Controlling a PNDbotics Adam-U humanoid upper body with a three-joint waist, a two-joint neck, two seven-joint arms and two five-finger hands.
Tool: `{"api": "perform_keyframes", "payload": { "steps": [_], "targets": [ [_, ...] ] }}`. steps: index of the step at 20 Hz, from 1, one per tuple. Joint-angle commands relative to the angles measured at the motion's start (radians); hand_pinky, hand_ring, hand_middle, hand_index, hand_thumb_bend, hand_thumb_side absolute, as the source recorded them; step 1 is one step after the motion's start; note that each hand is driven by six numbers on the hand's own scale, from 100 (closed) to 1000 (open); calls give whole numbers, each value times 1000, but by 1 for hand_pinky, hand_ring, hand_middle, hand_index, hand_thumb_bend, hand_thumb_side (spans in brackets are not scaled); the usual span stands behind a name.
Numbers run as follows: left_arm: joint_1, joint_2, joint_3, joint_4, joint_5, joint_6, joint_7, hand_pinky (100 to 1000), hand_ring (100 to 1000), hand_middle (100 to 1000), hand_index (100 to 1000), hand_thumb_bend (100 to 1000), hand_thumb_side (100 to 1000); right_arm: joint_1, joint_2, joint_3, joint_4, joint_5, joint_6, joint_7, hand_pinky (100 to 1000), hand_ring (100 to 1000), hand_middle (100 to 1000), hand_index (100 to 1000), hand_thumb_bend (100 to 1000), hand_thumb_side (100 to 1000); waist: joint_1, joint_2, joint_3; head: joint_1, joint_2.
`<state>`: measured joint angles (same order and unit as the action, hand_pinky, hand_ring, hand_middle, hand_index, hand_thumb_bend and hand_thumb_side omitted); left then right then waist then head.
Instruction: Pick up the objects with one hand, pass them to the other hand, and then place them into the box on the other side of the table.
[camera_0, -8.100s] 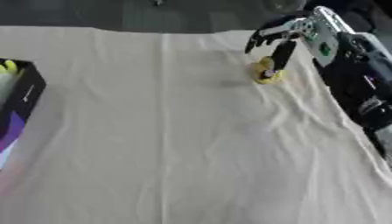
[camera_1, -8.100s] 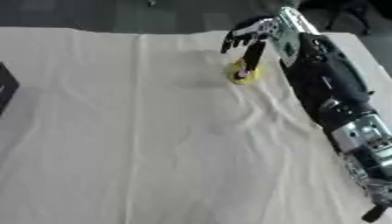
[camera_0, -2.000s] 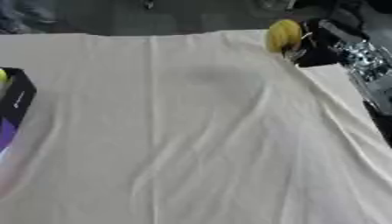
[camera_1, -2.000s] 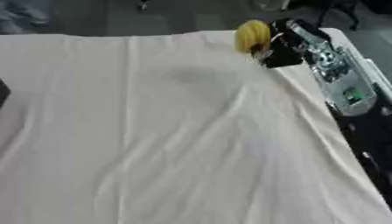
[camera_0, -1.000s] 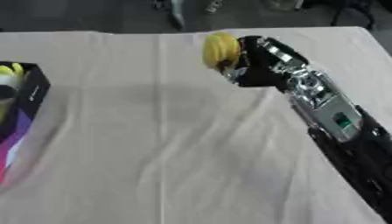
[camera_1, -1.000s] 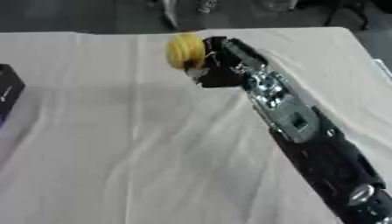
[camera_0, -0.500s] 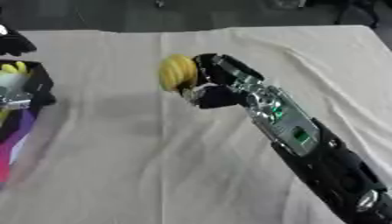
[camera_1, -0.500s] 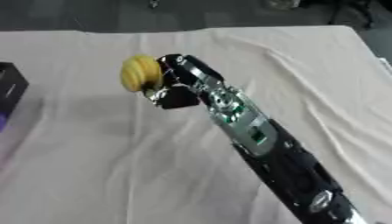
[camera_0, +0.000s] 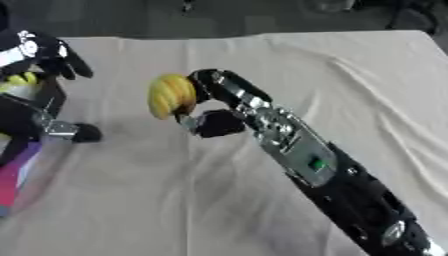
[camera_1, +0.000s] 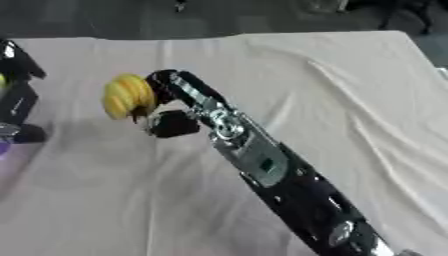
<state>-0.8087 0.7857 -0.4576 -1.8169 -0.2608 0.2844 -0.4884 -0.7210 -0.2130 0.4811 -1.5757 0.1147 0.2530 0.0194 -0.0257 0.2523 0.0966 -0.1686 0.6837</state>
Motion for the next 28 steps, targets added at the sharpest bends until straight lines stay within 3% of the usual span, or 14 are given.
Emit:
{"api": "perform_keyframes", "payload": {
  "steps": [1, 7, 17, 23, 28],
  "targets": [
    [-40, -15, -29, 15, -46, 1, -23, 767, 731, 725, 785, 773, 449, -22, 17, 16, 12, 27, -23, -30, 791, 623, 466, 549, 100, 100, 18, -43, 4, 7, 0],
    [-82, -82, -85, 98, -194, 10, -22, 766, 744, 735, 819, 862, 393, -31, 45, 44, 33, 87, -72, -59, 796, 627, 472, 556, 100, 100, 21, -45, 11, 19, -1],
    [-115, -179, -121, 251, -362, 3, 48, 750, 735, 720, 813, 906, 394, -35, 79, 62, 52, 154, -121, -123, 795, 627, 475, 558, 100, 100, 23, -44, 19, 53, -10],
    [-121, -207, -126, 305, -385, 16, 80, 736, 700, 675, 771, 884, 422, -33, 90, 67, 63, 187, -140, -159, 793, 626, 475, 558, 100, 100, 23, -42, 22, 57, -4],
    [-111, -191, -128, 268, -369, 13, 116, 727, 674, 641, 743, 832, 465, -31, 88, 69, 75, 203, -144, -161, 794, 627, 475, 558, 100, 100, 24, -39, 22, 58, -1]
  ]
}}
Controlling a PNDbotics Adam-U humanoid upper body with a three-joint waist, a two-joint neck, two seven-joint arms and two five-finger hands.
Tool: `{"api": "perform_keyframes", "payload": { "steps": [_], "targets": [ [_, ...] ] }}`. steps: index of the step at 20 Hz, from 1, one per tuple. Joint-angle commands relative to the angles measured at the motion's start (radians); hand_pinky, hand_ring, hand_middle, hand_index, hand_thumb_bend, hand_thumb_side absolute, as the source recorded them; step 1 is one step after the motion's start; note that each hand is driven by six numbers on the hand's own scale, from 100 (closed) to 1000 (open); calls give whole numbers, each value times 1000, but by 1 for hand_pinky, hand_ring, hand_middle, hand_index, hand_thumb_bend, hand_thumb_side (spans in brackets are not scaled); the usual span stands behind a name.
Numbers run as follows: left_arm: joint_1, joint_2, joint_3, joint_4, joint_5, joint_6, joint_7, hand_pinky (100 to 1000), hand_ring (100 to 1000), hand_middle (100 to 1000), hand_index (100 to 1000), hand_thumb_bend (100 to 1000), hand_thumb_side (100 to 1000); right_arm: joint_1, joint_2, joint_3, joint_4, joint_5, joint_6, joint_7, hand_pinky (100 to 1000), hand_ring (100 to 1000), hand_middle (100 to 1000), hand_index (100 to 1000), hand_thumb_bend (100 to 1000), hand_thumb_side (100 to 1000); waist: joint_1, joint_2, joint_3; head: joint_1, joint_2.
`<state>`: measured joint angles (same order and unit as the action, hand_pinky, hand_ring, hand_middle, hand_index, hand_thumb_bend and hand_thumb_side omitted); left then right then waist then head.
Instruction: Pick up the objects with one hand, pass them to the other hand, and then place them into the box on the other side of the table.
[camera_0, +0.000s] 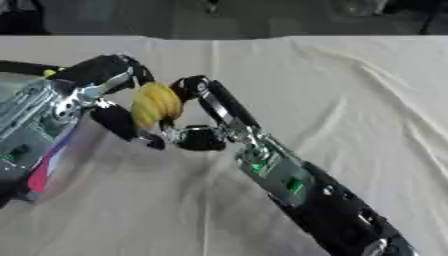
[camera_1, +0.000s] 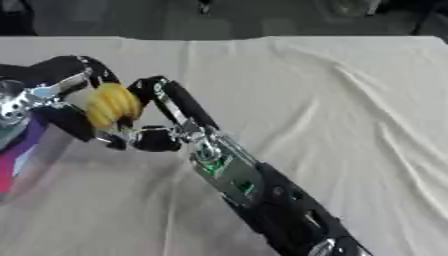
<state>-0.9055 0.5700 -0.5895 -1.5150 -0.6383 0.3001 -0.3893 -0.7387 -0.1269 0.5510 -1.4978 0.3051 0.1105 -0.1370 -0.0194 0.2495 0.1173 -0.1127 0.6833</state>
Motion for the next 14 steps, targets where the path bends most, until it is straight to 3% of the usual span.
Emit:
{"api": "perform_keyframes", "payload": {
  "steps": [1, 8, 14],
  "targets": [
    [-10, 33, 2, -55, 14, -4, 18, 727, 675, 642, 744, 830, 467, -13, 2, -2, 2, 18, -1, -4, 794, 627, 475, 558, 100, 100, 18, -35, 2, 1, -1],
    [25, 108, 10, -243, 56, 19, -46, 737, 694, 664, 763, 866, 459, -8, -1, -7, 31, 48, 4, -9, 792, 626, 475, 557, 100, 100, 18, -29, 3, -21, 4],
    [51, 147, 27, -318, 80, 54, -118, 747, 707, 679, 776, 911, 433, -8, -3, -9, 36, 50, 11, -17, 790, 623, 474, 556, 100, 100, 18, -27, 2, -25, 3]
  ]
}}
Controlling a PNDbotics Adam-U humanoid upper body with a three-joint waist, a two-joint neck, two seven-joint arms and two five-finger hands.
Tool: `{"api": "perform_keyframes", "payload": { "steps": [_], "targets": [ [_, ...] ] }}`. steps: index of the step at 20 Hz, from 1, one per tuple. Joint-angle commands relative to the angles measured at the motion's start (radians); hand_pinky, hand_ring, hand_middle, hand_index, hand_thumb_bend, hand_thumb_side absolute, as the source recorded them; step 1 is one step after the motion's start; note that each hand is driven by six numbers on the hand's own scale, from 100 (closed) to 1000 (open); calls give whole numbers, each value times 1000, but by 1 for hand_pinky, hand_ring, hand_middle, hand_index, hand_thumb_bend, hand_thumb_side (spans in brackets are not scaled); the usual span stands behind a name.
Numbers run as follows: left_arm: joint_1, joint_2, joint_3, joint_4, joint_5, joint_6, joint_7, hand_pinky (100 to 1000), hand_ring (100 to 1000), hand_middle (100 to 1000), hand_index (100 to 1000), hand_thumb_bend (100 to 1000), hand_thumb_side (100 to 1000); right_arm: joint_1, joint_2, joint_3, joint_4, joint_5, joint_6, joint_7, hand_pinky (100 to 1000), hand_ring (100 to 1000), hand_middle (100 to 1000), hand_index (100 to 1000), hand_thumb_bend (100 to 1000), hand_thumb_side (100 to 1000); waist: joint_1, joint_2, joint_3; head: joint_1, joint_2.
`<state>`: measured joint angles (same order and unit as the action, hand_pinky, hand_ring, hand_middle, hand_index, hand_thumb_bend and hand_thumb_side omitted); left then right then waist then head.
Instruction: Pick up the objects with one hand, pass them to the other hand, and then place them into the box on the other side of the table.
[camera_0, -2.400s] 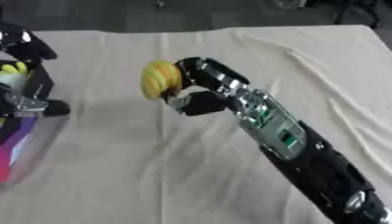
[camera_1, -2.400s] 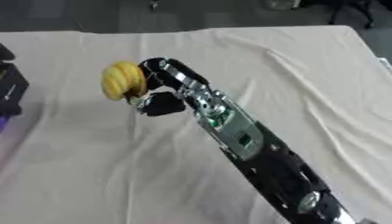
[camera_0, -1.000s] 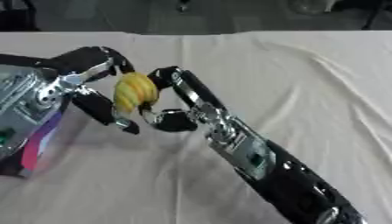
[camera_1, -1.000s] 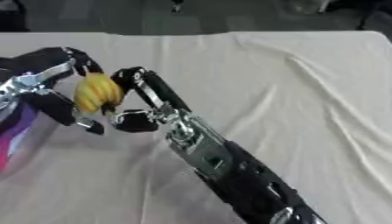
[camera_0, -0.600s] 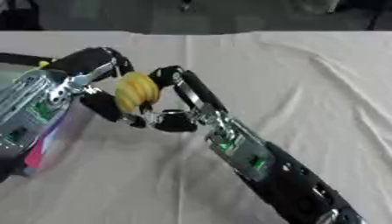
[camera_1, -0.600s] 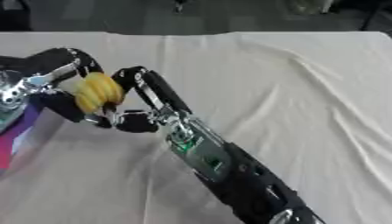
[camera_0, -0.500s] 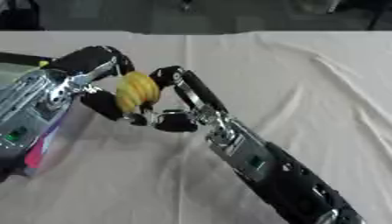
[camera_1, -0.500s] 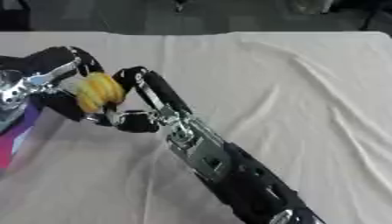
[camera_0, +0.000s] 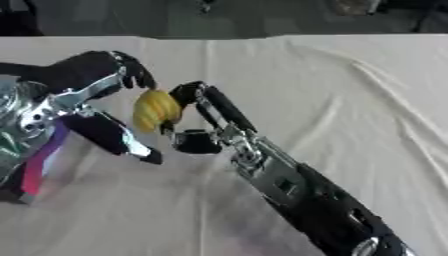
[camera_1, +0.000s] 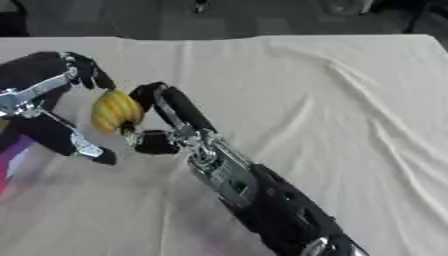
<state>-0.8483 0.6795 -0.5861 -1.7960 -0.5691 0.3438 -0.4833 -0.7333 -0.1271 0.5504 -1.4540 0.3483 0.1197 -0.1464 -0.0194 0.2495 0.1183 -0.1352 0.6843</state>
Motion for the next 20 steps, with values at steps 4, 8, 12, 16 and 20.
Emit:
{"api": "perform_keyframes", "payload": {
  "steps": [4, 8, 12, 16, 20],
  "targets": [
    [1, 43, 33, -53, 16, 27, -38, 746, 705, 677, 774, 900, 458, -17, -4, -9, -15, 5, 2, -15, 789, 622, 474, 556, 100, 100, 18, -27, 1, -4, 0],
    [4, 35, 34, -37, 8, 37, -21, 743, 701, 673, 771, 875, 476, -18, -4, -7, -21, 3, -1, -17, 789, 622, 474, 556, 100, 100, 16, -27, -1, -1, -3],
    [5, 23, 35, -14, -4, 36, 5, 737, 690, 662, 761, 819, 495, -19, -3, -3, -25, 9, -8, -13, 789, 622, 474, 556, 100, 100, 16, -25, -1, -1, -3],
    [4, 9, 33, 9, -5, 40, 33, 735, 686, 659, 758, 695, 542, -17, -1, 0, -26, 16, -15, -9, 789, 622, 474, 556, 100, 100, 15, -23, 0, -1, -3],
    [3, -2, 33, 30, -19, 37, 52, 738, 704, 682, 779, 742, 522, -17, 1, 1, -27, 15, -18, -9, 789, 621, 473, 555, 100, 100, 14, -23, -1, 1, -4]
  ]
}}
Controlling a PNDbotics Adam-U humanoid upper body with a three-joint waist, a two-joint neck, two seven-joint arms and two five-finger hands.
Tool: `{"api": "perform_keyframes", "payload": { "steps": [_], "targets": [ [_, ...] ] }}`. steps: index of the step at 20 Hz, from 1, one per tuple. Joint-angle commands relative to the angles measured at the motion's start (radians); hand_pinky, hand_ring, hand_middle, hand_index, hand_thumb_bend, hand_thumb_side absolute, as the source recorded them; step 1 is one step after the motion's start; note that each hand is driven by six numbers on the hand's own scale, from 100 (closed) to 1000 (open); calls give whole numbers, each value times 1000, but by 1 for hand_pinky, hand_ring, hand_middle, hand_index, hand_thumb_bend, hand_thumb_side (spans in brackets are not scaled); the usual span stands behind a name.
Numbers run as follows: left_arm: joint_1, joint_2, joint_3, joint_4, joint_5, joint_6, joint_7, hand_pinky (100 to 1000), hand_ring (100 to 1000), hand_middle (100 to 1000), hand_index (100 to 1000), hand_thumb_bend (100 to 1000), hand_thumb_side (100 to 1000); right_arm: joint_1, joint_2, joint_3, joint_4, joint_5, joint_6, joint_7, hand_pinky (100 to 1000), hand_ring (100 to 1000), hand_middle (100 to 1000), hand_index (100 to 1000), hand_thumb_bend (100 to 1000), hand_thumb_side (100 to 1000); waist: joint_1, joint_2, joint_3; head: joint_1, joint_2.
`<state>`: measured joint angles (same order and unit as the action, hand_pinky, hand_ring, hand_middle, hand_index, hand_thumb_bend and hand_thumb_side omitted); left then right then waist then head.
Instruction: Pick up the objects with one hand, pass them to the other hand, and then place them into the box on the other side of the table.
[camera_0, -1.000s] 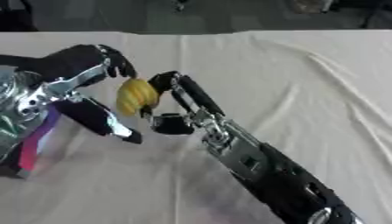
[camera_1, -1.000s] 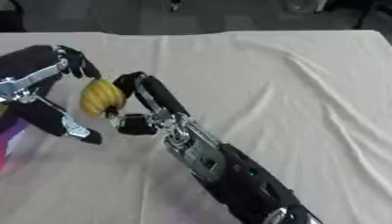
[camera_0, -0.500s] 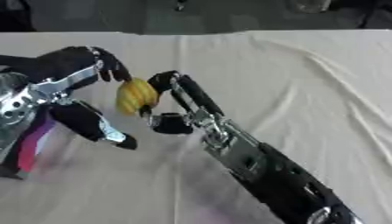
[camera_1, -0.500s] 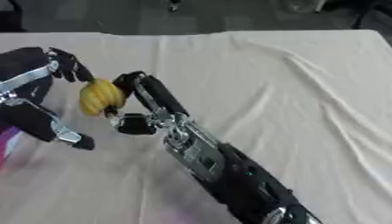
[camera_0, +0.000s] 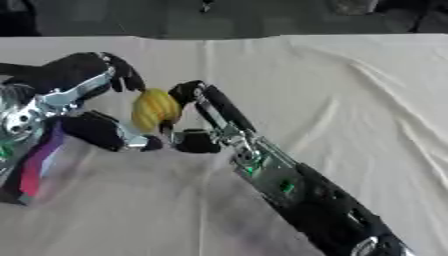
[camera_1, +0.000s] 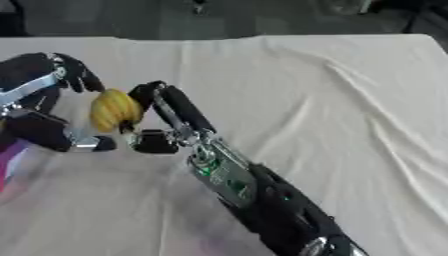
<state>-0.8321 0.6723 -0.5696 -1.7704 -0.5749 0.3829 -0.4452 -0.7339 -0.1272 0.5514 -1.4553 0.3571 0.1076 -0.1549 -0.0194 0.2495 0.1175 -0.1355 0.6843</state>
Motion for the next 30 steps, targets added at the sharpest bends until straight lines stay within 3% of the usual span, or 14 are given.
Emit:
{"api": "perform_keyframes", "payload": {
  "steps": [1, 8, 20, 30],
  "targets": [
    [-13, 1, 17, 11, -17, -4, 17, 739, 707, 686, 783, 742, 521, -16, 2, 0, -26, 5, -7, -1, 789, 621, 473, 555, 100, 100, 14, -23, 0, 1, -6],
    [-13, -15, 23, 22, 10, -4, 75, 719, 639, 604, 711, 746, 504, -15, 4, 4, -28, -1, -1, -1, 789, 621, 473, 552, 100, 100, 13, -19, -1, 0, -2],
    [-14, -25, 17, 29, 59, 0, 138, 704, 595, 538, 622, 543, 453, -11, -2, 4, -33, -14, -2, 3, 790, 621, 474, 554, 100, 100, 12, -14, -4, 7, -2],
    [-15, -34, 14, 56, 12, 4, 87, 709, 655, 617, 727, 620, 469, -11, -3, 4, -31, -39, -12, -2, 788, 620, 473, 554, 100, 100, 13, -15, -7, 13, -7]
  ]
}}
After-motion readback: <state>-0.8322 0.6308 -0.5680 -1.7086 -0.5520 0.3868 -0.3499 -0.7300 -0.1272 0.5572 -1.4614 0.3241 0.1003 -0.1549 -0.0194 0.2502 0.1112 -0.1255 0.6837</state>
